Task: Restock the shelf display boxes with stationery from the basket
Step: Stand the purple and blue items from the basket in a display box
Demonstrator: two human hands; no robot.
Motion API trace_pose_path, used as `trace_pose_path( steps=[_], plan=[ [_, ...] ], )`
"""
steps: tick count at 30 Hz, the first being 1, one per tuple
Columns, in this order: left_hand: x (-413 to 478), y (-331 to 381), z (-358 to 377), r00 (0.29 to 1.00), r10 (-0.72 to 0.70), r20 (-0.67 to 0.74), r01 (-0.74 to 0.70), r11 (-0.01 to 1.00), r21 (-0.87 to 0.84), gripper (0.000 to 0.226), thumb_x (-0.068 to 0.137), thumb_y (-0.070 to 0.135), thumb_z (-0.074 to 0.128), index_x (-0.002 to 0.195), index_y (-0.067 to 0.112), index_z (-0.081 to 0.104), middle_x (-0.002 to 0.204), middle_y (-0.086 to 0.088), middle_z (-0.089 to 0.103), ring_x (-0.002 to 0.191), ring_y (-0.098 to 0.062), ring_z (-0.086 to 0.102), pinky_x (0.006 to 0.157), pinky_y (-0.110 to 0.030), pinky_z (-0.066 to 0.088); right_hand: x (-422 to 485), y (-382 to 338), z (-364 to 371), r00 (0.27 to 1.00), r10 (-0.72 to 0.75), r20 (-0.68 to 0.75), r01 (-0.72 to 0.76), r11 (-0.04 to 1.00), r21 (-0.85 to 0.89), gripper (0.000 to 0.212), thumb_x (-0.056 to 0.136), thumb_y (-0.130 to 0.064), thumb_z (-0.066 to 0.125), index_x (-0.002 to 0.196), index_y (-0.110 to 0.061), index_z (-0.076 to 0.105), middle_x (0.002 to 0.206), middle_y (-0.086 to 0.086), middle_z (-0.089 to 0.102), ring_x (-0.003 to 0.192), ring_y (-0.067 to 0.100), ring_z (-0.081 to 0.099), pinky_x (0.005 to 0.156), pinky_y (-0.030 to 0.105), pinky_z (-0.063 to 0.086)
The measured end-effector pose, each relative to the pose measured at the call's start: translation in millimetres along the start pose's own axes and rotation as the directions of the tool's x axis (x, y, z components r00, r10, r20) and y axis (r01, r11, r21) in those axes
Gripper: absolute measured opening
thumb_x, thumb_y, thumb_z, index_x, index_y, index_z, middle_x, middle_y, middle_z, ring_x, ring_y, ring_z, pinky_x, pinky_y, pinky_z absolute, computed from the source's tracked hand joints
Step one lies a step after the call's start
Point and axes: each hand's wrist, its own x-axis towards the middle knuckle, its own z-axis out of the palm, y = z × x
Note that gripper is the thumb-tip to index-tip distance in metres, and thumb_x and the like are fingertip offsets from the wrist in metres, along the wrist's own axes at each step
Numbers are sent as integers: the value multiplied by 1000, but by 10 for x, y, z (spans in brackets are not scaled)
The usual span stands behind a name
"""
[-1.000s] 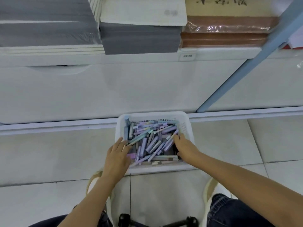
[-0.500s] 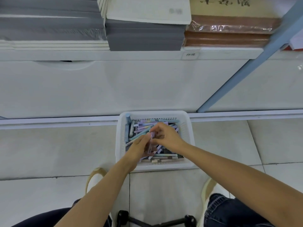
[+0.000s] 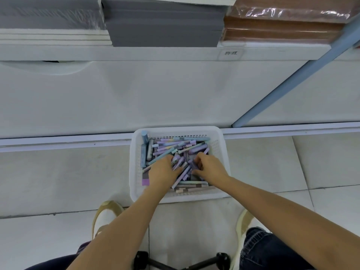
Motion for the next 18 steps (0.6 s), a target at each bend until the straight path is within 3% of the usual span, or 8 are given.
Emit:
trace_pose_path(
  steps=[4, 6, 10, 14, 18],
  plan=[
    [100, 25, 90, 999, -43, -23, 47, 975, 218, 32, 87, 44, 65, 98, 15, 58, 95, -6, 68, 91, -26, 64, 71, -35, 52, 66, 11, -28, 1000, -28, -11, 29, 989, 143, 23, 85, -23, 72, 100, -12, 58, 87, -1, 62, 77, 14, 59, 76, 29, 51],
    [113, 2, 95, 999, -29, -36, 36, 978, 203, 29, 87, 42, 65, 92, 15, 58, 89, -6, 68, 87, -26, 64, 66, -33, 48, 116, 35, -95, 997, -53, -63, 65, 977, 205, 22, 86, -21, 69, 103, -12, 59, 88, -2, 61, 77, 12, 58, 75, 24, 49],
    [64, -66, 51, 996, -39, -86, 29, 993, -112, 38, 85, 34, 66, 64, 16, 40, 58, 0, 46, 61, -24, 50, 51, -31, 31, 233, 70, -231, 981, -53, -184, 96, 968, 234, 13, 87, -14, 63, 96, -19, 55, 88, -2, 57, 73, 10, 55, 66, 23, 42],
    [43, -109, -43, 985, -144, -98, 90, 904, -418, 25, 85, 22, 63, 70, 16, 45, 59, -1, 44, 53, -14, 39, 50, -29, 32, 322, 69, -203, 987, -99, -125, 111, 990, 92, 23, 83, -5, 63, 104, -10, 57, 100, -3, 45, 79, 14, 48, 70, 25, 36],
    [35, -239, -117, 971, -205, -120, 128, 878, -462, 20, 86, 18, 63, 74, 16, 47, 61, 1, 48, 57, -15, 45, 51, -28, 34, 397, 72, -149, 992, -91, -92, 88, 995, -39, 19, 81, -4, 67, 93, -6, 52, 107, 11, 47, 84, 25, 50, 65, 26, 26]
  ],
)
